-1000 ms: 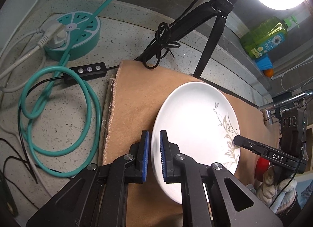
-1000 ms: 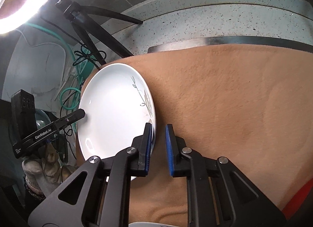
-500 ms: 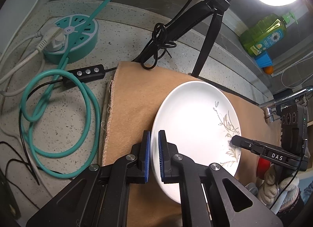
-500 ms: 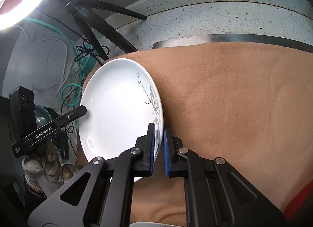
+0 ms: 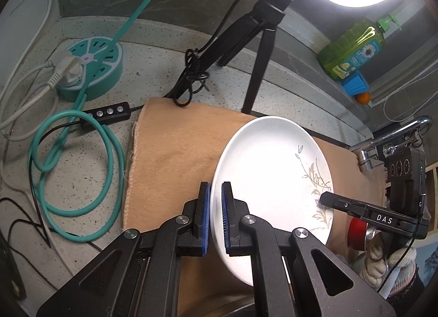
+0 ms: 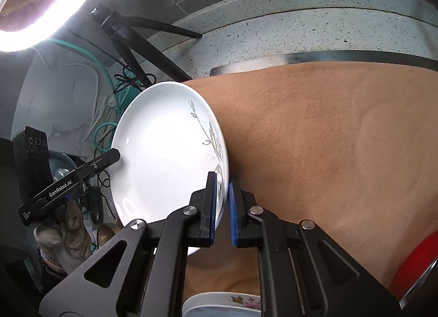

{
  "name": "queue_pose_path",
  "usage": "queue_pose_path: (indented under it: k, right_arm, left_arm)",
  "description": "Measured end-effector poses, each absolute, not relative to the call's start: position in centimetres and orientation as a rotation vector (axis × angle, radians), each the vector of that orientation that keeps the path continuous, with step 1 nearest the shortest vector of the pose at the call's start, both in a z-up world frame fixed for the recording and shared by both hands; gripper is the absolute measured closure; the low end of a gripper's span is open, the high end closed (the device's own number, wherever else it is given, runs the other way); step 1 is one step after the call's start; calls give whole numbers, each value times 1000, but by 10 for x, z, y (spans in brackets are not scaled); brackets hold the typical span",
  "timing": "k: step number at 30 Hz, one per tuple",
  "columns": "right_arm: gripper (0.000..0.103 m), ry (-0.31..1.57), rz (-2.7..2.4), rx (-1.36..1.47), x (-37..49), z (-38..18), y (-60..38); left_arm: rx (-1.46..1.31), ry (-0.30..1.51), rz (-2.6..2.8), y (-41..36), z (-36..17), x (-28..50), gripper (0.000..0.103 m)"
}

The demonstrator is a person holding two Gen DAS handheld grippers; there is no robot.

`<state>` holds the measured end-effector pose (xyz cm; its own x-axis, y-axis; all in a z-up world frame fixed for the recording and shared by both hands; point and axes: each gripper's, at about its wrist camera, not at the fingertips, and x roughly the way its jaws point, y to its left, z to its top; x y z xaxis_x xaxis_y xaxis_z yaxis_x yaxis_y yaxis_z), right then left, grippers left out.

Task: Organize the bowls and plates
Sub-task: 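Lift and carry the leaf-pattern plate with the right gripper toward the stack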

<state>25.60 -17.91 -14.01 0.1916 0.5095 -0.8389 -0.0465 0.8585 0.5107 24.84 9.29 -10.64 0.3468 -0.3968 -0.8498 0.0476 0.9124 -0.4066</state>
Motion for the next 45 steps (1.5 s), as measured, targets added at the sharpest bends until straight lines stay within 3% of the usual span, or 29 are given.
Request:
queue_pose_path:
  k: [28, 45]
  right_arm:
    - [95, 1249, 393, 436, 185, -85, -240]
    - [95, 1272, 394, 441, 120, -87, -273]
  left_arm:
    - [-293, 1122, -389, 31, -55, 187, 96]
    - [-287, 1150, -420, 0, -57, 130, 96]
